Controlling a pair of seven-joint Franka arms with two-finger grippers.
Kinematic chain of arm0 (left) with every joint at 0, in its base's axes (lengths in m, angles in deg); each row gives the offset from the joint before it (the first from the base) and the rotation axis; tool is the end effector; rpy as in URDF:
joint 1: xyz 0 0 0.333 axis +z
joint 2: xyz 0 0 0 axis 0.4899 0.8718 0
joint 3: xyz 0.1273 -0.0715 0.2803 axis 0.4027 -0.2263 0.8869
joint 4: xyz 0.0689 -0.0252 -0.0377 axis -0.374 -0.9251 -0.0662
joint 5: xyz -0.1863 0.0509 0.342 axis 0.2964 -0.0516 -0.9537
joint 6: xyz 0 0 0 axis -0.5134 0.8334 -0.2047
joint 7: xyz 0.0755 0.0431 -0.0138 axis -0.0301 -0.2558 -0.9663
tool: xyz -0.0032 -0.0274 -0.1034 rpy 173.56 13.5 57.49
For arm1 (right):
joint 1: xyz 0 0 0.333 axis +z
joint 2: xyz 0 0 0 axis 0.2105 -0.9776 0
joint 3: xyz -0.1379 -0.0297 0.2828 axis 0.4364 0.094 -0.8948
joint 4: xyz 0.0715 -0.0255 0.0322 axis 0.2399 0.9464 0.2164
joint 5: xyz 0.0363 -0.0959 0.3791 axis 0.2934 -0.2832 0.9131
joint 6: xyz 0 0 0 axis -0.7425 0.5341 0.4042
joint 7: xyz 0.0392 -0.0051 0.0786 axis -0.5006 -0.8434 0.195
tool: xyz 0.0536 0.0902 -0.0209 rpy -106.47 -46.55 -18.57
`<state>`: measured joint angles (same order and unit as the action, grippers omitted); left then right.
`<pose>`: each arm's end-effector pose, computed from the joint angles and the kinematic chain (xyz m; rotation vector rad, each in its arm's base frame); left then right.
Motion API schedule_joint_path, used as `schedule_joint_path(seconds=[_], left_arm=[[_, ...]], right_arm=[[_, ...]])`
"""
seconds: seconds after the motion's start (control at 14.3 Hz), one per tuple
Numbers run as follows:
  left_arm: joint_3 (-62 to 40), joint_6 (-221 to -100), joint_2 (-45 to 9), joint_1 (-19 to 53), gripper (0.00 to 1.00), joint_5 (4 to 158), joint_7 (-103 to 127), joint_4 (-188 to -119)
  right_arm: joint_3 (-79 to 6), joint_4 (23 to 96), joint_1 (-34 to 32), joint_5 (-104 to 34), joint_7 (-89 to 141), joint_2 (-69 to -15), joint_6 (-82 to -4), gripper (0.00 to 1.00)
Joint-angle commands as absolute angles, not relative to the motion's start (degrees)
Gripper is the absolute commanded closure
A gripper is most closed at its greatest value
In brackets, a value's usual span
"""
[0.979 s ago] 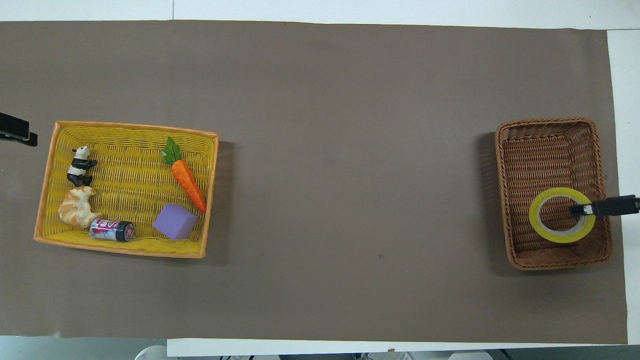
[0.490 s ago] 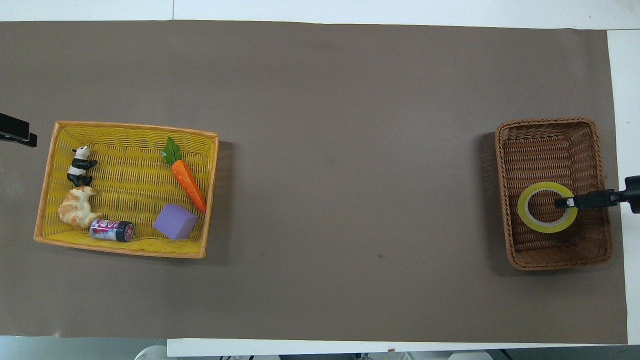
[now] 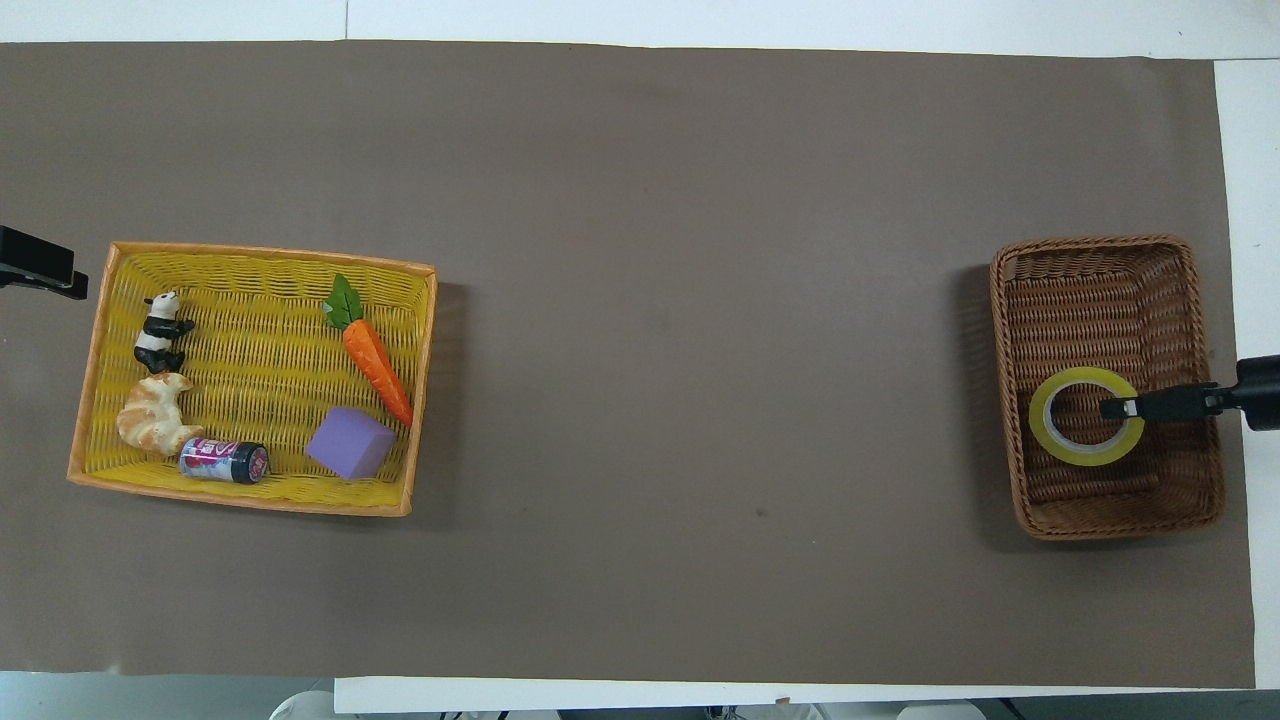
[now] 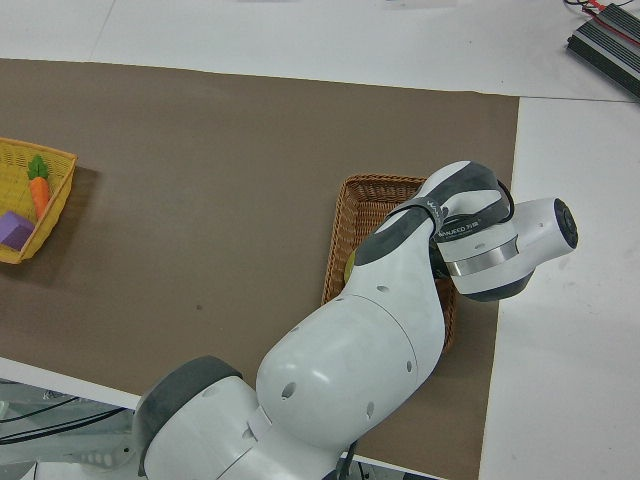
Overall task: Move tape to another basket
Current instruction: 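Lower the tape into the wicker basket and open the right gripper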
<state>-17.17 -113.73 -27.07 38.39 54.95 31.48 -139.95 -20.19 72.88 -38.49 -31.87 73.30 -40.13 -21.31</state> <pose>0.5548 0.0027 0.5766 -3.1306 0.1044 0.1236 0.4571 -0.2541 0.3060 -2.3613 -0.1182 0.0634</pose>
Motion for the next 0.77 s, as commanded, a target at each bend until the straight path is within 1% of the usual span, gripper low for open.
schedule_joint_path(seconds=[0.0, 0.35, 0.56, 0.7], left_arm=[[-17.9, -112.2, -26.0, 38.6, 0.01, 54.2, 32.3, -138.9], [-17.4, -112.7, -26.2, 36.1, 0.01, 55.0, 32.3, -139.0], [-17.0, -113.4, -27.0, 35.6, 0.01, 55.0, 32.2, -140.2], [-17.1, -114.1, -27.1, 35.6, 0.01, 55.2, 32.0, -140.0]], right_arm=[[-20.4, 73.4, -38.2, -33.8, 73.8, -39.4, -21.5, 0.01], [-21.0, 71.1, -38.1, -36.7, 73.5, -38.0, -21.4, 0.01], [-20.9, 70.5, -35.3, -39.6, 71.7, -34.4, -22.2, 0.01], [-21.0, 66.5, -33.2, -43.7, 67.9, -33.5, -21.7, 0.01]])
